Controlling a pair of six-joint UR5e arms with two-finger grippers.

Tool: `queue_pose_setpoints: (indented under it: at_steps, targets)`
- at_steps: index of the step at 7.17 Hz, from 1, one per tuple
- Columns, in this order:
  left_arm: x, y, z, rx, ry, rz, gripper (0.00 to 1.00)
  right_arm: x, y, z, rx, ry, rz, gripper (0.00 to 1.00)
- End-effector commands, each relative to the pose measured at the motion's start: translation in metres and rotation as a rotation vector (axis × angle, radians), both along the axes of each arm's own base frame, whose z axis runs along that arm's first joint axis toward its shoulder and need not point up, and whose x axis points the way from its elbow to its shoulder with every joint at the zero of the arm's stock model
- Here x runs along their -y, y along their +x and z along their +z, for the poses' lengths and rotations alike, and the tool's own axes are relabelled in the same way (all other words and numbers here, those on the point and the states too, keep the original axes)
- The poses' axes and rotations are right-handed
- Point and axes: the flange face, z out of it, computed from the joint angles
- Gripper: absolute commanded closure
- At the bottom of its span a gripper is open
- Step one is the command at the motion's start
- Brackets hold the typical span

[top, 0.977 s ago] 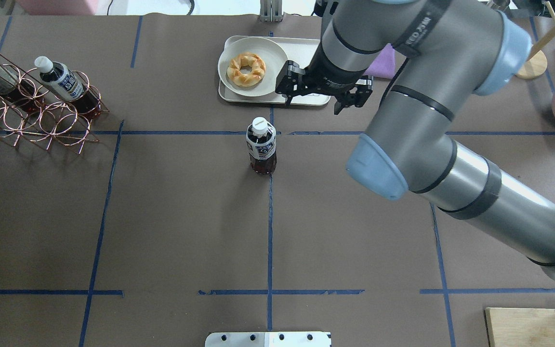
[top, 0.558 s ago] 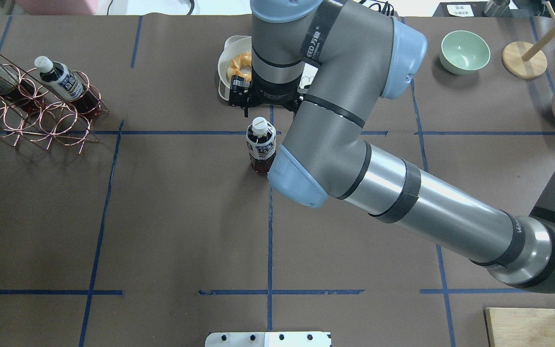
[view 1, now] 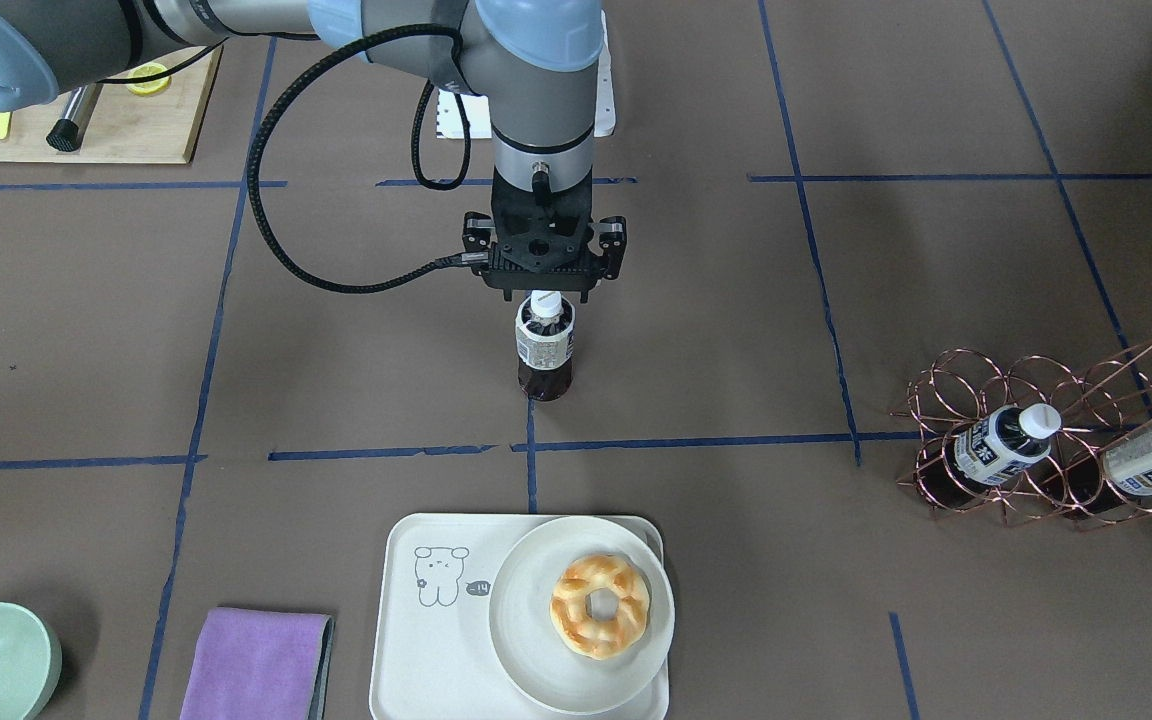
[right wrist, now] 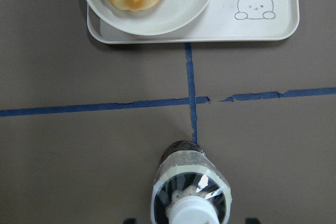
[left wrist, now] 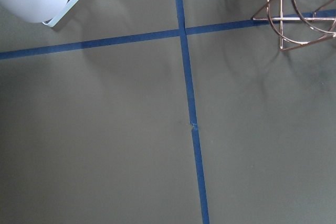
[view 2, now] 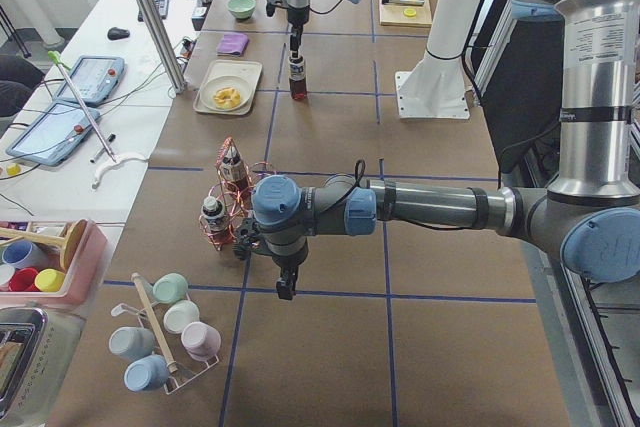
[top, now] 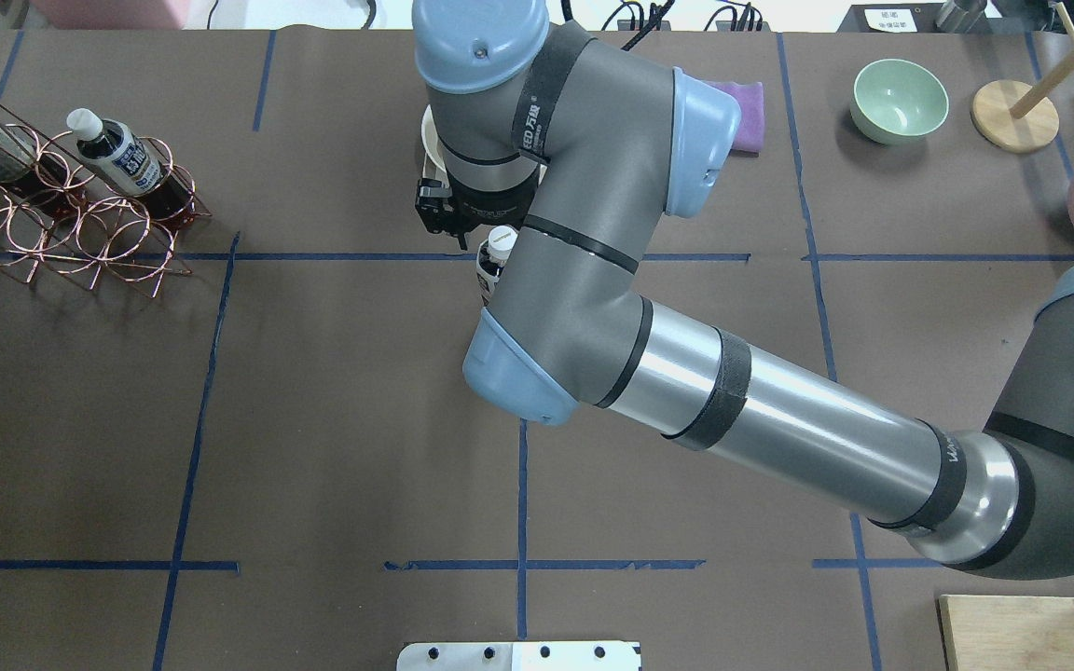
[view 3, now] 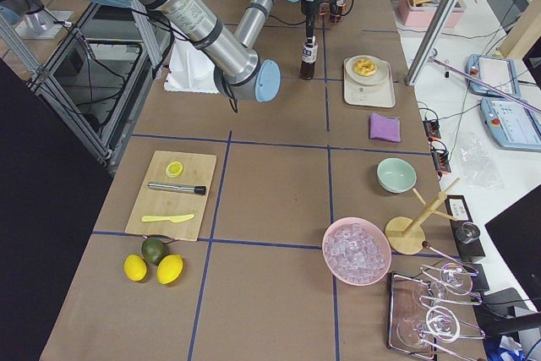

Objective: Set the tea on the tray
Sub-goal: 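Close the right gripper around the tea bottle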

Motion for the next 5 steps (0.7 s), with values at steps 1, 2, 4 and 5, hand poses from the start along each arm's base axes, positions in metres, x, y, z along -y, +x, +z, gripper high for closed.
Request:
queue_pose_setpoints:
  at_steps: [1,2,4,5]
  targets:
    - [-0.0001,-0.0006,0.0,0.0,0.0,-0.001,0.0,0.0029,0.0002,-0.0014,-0.013,0.025,0.009,0.36]
    - [-0.0008,-0.0006,0.0007,0.0,0.0,0.0,0.0,0.0041,0.0007,-0.0014,-0.017,0.033,0.018,0.39]
    - [-0.0002,0.0001,0.0022,0.0,-0.004,0.001,0.0,0.0036,-0.0012,0.0013,-0.023,0.038,0.017,0.41]
    - [-0.0001,0.0001,0.004,0.0,-0.004,0.001,0.0,0.0047,-0.0027,0.0018,-0.023,0.039,0.016,0.42]
